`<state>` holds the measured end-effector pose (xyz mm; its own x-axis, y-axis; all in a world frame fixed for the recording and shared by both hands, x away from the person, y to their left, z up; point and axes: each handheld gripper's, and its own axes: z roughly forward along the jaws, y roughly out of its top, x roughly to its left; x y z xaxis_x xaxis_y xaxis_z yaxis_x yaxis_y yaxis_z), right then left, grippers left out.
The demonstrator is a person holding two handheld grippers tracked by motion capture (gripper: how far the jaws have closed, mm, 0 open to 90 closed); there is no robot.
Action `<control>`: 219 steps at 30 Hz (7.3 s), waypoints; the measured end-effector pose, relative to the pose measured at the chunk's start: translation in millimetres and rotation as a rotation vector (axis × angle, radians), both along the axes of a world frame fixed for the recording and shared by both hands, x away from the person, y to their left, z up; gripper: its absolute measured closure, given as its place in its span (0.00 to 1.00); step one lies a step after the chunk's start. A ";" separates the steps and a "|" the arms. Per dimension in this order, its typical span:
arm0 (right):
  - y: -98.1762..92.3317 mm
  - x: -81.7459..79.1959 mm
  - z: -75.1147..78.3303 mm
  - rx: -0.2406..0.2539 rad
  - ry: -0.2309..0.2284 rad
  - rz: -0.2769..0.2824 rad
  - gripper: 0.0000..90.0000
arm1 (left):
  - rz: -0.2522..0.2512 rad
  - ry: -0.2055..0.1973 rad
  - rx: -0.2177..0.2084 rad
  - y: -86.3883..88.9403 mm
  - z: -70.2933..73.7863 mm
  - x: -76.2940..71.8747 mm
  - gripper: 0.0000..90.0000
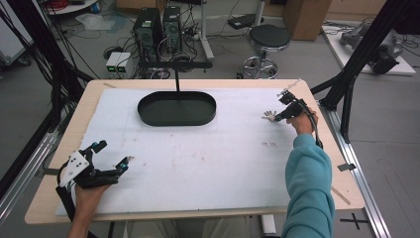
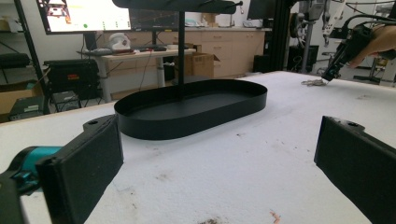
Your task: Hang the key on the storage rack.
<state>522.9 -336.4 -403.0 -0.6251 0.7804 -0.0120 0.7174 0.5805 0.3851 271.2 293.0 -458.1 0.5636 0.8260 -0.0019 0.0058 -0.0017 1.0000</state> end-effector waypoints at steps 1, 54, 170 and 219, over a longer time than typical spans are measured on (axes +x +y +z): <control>0.0 0.0 0.0 0.000 0.000 0.000 0.96 | -0.001 0.001 -0.001 0.0 0.0 0.0 0.02; 61.0 -97.2 114.4 0.578 -0.340 0.354 0.99 | -0.255 0.045 0.063 -11.7 118.9 32.7 0.02; 204.2 -142.6 113.8 0.917 -0.252 0.833 0.99 | -0.860 0.273 0.199 -149.7 177.7 84.7 0.96; 75.9 -199.6 55.3 0.784 -0.667 0.165 0.01 | -0.584 0.353 0.371 -119.8 245.5 142.0 0.98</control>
